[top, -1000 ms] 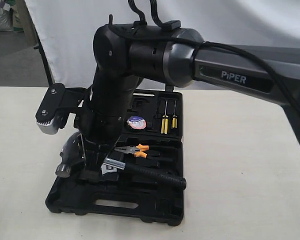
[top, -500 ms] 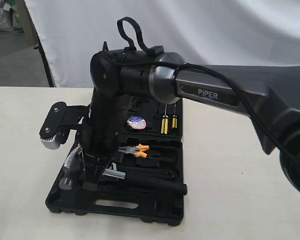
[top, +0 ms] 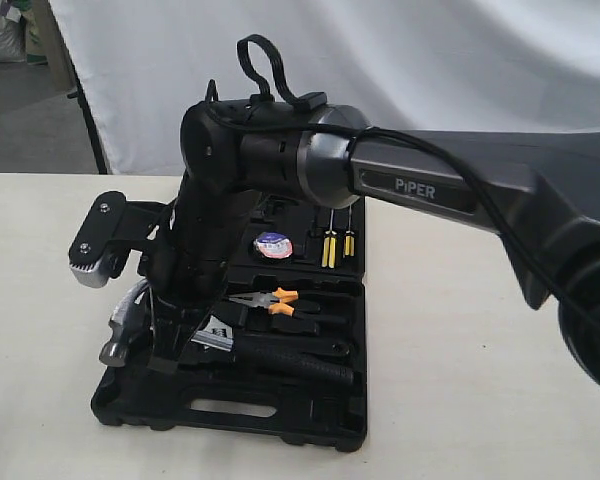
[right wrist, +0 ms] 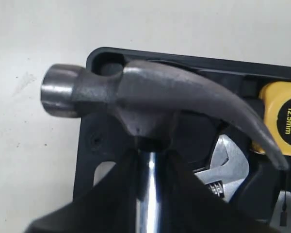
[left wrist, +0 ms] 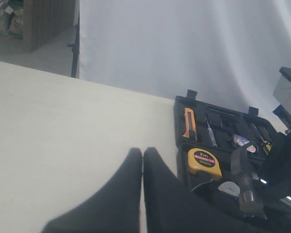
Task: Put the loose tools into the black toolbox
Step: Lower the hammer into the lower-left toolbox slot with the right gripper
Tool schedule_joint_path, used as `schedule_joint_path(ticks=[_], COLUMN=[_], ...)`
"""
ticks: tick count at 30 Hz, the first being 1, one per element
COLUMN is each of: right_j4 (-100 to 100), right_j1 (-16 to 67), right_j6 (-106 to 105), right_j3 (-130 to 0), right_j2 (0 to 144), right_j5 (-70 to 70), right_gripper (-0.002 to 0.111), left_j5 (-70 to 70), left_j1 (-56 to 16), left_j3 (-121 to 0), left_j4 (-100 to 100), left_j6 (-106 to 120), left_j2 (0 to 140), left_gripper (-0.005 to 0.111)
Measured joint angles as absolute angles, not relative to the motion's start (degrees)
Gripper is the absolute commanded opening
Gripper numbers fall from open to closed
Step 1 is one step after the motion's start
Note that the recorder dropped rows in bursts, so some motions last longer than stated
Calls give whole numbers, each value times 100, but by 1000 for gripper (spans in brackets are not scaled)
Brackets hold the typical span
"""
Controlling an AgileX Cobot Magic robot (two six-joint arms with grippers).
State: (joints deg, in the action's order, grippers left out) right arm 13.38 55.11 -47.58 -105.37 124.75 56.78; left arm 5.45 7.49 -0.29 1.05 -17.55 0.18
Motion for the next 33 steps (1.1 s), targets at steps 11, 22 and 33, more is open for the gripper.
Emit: schedule_joint_path(ticks=[11, 22, 33], right_j4=[1357, 1371, 1322], right_j1=[5511, 5511, 5511], right_j6=[-4758, -4758, -4724], right_j3=[-10537, -10546, -10546], right_j2=[12486, 12932, 12954], right_j5=[5908, 5774, 5503], right_gripper=[0, 0, 0], left_j5=[545, 545, 545], left_j1=[749, 749, 749], left_j3=[-29, -29, -29], left_j4=[105, 105, 105], left_j6=[-1755, -1755, -1755], left_j2=[18, 18, 18], left_gripper=[1, 1, 1])
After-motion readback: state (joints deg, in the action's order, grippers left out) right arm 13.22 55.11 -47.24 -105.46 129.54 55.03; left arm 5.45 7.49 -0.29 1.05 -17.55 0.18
